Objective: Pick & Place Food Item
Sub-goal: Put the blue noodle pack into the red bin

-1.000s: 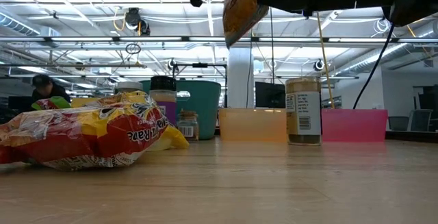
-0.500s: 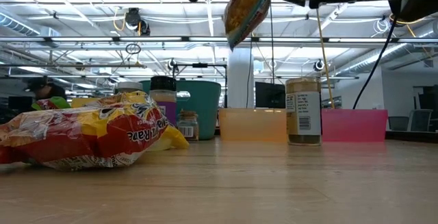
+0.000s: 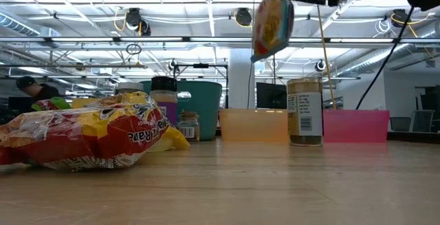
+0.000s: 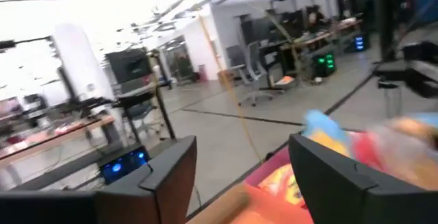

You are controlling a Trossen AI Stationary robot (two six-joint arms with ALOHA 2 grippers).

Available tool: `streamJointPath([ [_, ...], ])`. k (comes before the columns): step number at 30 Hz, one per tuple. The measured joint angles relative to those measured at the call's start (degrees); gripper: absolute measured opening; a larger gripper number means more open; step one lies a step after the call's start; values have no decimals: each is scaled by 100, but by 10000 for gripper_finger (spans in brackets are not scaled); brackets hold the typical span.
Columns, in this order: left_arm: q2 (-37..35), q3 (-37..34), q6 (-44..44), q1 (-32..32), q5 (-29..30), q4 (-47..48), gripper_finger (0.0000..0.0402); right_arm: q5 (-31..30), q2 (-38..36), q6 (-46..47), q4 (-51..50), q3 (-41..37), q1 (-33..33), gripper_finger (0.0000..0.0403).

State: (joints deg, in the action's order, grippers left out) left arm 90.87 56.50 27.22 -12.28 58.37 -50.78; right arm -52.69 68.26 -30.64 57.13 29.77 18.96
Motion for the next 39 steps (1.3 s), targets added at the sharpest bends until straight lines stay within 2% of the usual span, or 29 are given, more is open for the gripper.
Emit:
streamJointPath([
  [5,-389,-531,-576,255,-1062,8,250,-118,-798,163,17,-593,-739,3],
  [10,-867,-1227,-1488,749,-2122,-72,251,227,-1389,763,-32,-1271,-2017,3],
  [14,-1010,-1447,-2011,1060,-3005,-81,251,977,-1429,1614,-192,-1574,-3268,3],
  [17,-994,-1468,-2143,1180,-3311,-106,251,1944,-1229,2296,-482,-1588,-4254,3],
  [23,-971,-1468,-2178,1264,-3489,-146,251,3780,-395,2824,-367,-1375,-5916,3],
  [28,-970,-1465,-2159,1268,-3523,-237,251,4799,465,3313,-106,-1004,-6706,4],
  [35,-968,-1465,-2133,1295,-3545,-265,251,5394,1355,3252,268,-723,-6977,4],
  [37,-968,-1466,-2133,1295,-3548,-263,251,5411,1421,3166,182,-727,-6979,4],
  [39,-968,-1465,-2133,1295,-3563,-248,251,5182,1400,3099,-32,-777,-6975,4],
])
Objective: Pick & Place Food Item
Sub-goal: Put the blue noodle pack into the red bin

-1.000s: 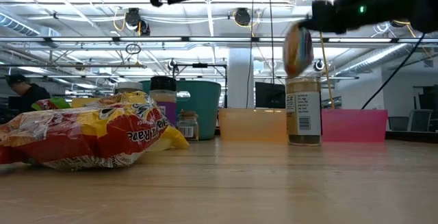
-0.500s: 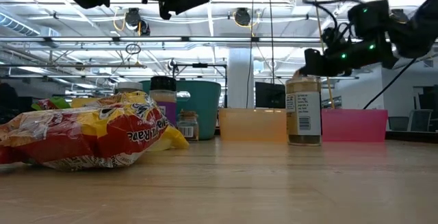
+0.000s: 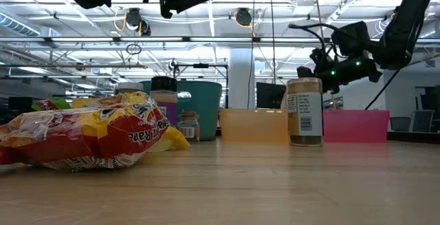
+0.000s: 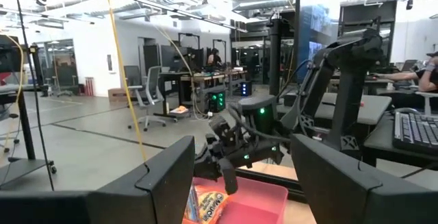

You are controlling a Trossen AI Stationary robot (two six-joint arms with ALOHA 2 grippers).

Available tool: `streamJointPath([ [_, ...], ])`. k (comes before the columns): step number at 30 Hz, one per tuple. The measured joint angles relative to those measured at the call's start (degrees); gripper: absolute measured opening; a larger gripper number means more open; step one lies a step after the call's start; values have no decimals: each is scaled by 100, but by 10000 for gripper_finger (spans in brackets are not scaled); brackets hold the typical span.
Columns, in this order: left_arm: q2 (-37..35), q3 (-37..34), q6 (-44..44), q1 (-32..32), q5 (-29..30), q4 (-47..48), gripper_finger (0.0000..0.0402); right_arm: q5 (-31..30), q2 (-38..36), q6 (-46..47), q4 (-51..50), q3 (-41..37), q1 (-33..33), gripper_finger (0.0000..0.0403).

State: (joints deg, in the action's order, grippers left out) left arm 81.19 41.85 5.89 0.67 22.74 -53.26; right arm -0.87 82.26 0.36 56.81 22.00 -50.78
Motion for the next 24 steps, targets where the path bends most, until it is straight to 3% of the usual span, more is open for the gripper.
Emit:
streamJointPath([
  [7,2,0,46,2,2,79,251,-1580,-402,-277,-586,-306,-4,4],
  [13,2,0,42,0,0,77,251,-2011,-810,-260,-779,-648,7,18],
  [24,4,0,33,0,2,125,251,-2321,-1274,-102,-1002,-1001,28,178],
])
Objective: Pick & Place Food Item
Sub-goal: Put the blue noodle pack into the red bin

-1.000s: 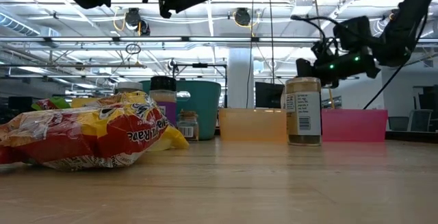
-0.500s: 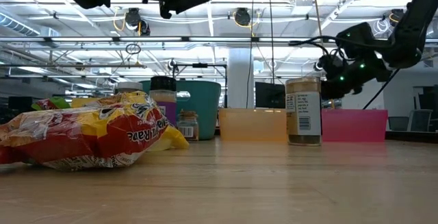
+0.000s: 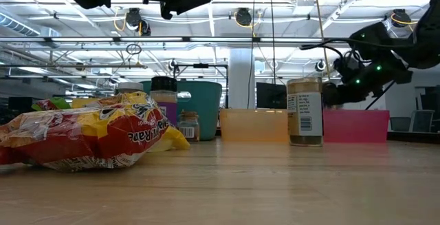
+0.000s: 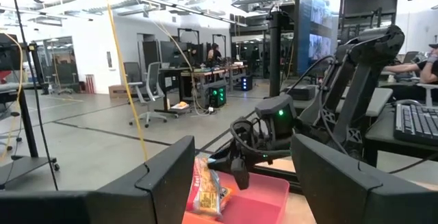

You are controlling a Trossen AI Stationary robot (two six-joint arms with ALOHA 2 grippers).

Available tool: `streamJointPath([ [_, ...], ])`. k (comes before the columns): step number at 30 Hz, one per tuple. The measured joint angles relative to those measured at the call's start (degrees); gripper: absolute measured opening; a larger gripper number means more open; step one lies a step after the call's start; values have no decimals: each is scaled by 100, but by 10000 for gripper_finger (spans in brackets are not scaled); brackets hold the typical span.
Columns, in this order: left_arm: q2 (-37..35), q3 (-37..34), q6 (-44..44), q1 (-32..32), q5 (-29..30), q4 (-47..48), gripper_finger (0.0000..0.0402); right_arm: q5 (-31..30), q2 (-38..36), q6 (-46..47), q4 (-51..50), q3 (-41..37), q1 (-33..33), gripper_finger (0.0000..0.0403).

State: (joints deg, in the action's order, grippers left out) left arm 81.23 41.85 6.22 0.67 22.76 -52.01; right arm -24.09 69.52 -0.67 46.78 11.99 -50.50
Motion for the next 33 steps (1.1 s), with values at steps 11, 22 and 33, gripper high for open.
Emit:
streamJointPath([
  [11,0,2,-13,0,0,37,251,771,-920,523,153,0,29,222],
  [22,0,2,-9,40,0,42,251,1743,-652,484,-1505,700,302,39],
  [33,0,2,-45,162,4,87,251,612,374,20,-2953,1751,-55,3],
])
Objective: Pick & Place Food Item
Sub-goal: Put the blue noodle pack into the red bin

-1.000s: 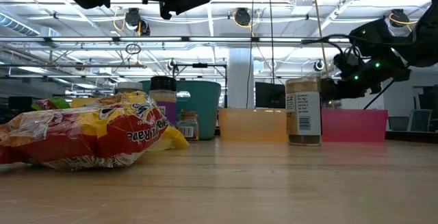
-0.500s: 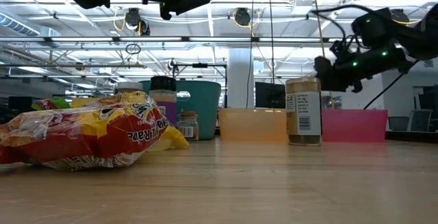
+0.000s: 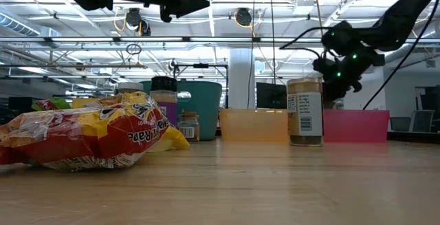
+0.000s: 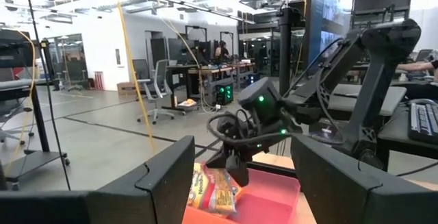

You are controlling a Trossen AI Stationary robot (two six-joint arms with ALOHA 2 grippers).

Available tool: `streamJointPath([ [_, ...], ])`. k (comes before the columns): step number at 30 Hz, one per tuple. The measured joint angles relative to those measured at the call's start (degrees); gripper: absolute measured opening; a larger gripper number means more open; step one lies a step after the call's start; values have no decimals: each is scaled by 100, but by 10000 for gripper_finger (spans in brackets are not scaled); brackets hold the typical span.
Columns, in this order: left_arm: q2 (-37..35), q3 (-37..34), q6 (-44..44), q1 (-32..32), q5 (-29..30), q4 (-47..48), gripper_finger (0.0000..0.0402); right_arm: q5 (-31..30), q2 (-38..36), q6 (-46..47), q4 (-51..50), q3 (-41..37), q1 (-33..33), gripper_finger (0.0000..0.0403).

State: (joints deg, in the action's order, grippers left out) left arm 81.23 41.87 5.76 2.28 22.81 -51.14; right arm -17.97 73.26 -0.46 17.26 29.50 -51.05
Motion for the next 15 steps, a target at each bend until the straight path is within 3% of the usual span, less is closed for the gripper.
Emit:
streamJointPath([
  [7,0,0,-36,0,-5,49,251,3,153,139,-190,0,-107,1],
  [13,0,0,-37,0,-28,51,251,58,-706,143,-321,-4,31,8],
  [15,0,1,-47,0,-31,51,251,349,-1060,234,-657,-4,114,5],
])
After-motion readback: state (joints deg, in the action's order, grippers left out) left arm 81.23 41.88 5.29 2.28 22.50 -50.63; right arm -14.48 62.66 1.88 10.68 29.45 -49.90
